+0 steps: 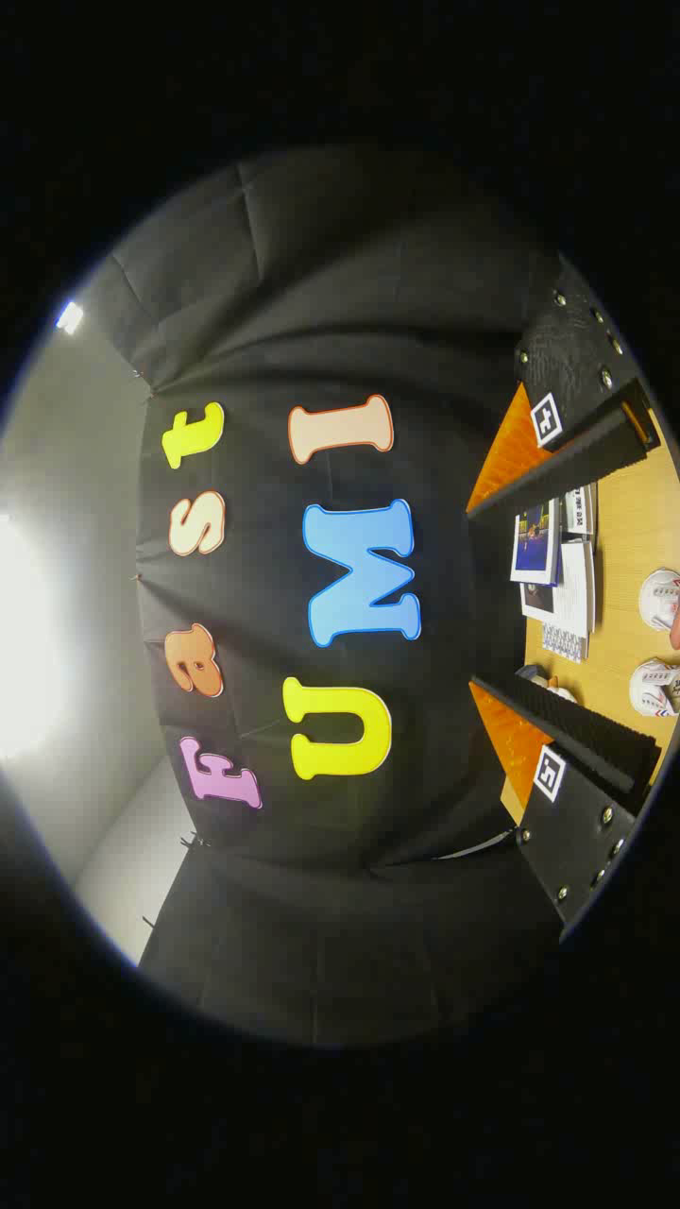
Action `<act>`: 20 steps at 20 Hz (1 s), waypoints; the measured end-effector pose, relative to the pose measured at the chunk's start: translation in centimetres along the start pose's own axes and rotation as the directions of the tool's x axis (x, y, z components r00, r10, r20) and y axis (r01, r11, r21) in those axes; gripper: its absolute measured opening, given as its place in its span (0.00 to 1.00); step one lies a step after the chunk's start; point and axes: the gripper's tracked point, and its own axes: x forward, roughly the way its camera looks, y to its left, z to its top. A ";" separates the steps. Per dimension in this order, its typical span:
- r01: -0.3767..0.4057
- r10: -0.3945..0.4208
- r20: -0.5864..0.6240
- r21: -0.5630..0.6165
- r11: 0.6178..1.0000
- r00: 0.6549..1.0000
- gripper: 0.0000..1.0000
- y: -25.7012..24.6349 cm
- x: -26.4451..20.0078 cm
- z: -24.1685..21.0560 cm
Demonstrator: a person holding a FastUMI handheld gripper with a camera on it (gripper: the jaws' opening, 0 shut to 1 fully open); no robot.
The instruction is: Open the storage box then place both shoes into the box .Put the left shoe in first, then the right shoe, with the right side of both shoes facing outward in a uniform manner.
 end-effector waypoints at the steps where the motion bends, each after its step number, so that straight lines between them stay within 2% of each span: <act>1: -0.013 0.013 -0.003 0.011 1.000 1.000 0.99 0.3 -0.3 -0.3; 4: -0.027 0.028 -0.012 0.046 0.999 1.000 0.99 1.2 -0.7 -1.8; 10: 0.106 -0.106 -0.015 0.014 0.994 0.994 0.99 1.0 -3.3 -2.4; 13: 0.135 -0.134 -0.025 0.038 0.990 0.991 0.99 2.2 -4.2 -3.1; 20: 0.068 -0.066 -0.059 0.038 0.997 0.996 0.99 5.4 -5.1 -4.9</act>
